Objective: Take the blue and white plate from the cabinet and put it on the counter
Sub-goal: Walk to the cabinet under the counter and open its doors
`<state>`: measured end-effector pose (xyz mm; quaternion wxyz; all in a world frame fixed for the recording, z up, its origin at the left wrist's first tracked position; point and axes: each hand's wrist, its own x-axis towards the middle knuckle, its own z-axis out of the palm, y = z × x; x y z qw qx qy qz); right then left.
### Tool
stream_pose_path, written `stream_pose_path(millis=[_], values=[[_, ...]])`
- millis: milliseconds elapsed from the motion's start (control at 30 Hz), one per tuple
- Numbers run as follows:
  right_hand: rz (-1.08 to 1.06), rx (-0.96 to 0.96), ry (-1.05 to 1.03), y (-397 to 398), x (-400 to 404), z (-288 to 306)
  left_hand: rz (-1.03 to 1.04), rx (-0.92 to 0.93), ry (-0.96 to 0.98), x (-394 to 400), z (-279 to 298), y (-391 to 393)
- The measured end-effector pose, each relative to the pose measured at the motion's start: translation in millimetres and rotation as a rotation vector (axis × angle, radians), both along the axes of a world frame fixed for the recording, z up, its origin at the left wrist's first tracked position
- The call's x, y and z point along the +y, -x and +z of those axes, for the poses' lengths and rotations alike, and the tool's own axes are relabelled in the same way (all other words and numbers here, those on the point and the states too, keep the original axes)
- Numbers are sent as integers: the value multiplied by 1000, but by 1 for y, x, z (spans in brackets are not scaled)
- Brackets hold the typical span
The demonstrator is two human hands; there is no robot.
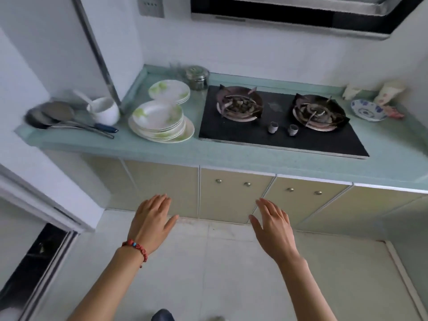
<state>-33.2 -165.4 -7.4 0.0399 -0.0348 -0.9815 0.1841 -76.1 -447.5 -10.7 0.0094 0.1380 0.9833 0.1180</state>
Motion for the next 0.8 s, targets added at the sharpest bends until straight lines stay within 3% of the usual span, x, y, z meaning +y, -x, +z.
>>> stream_pose_path(millis=[400, 800], values=[[219, 22, 57, 69, -207, 2, 234, 34, 69, -207, -13, 0], [234, -19, 20, 144, -268, -35, 203, 8, 22, -249, -42, 93]])
